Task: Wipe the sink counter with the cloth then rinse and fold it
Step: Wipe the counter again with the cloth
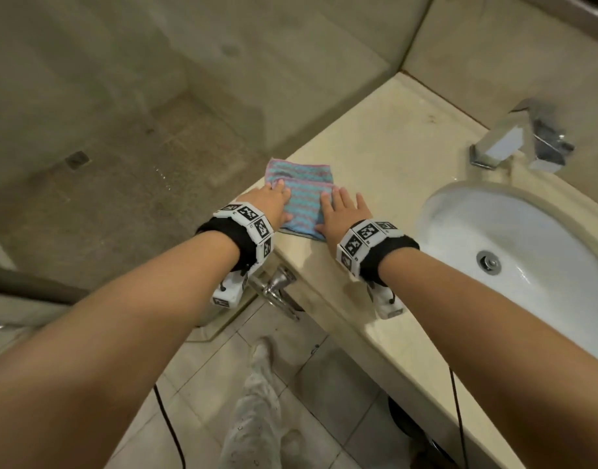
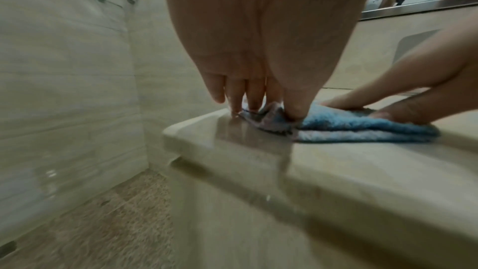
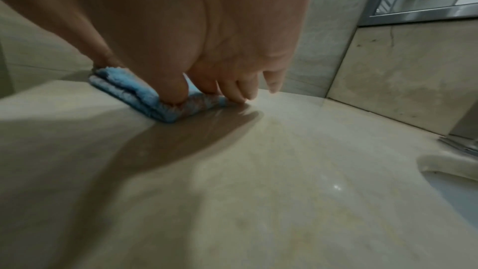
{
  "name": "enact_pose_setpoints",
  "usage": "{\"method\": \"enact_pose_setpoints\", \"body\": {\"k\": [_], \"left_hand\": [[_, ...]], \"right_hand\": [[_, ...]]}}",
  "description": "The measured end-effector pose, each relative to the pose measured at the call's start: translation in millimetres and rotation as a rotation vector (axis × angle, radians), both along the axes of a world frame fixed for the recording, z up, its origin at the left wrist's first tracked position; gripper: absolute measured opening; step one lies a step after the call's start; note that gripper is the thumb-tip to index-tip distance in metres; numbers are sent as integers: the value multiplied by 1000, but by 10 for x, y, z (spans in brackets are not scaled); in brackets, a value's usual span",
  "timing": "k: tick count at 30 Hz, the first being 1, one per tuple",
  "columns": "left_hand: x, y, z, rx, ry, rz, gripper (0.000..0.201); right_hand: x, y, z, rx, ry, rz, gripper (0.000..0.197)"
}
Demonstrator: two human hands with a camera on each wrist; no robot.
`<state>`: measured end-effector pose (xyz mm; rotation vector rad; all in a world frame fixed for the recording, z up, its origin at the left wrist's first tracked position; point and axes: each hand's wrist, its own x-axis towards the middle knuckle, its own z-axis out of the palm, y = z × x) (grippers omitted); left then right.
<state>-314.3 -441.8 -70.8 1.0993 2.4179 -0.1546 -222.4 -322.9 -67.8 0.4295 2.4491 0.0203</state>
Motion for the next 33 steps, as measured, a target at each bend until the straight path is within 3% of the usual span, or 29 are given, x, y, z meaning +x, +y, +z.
{"method": "enact_pose_setpoints", "body": {"k": [11, 21, 33], "left_hand": [[-347, 1229, -93, 26, 11, -286, 57], [-759, 2218, -112, 34, 27, -378, 54], [-637, 2726, -32, -2, 54, -528, 55]], "right_hand": [[-20, 962, -30, 10, 4, -257, 66], [-411, 1746, -93, 22, 16, -426, 67], [-219, 2052, -135, 41, 40, -575, 66]]}}
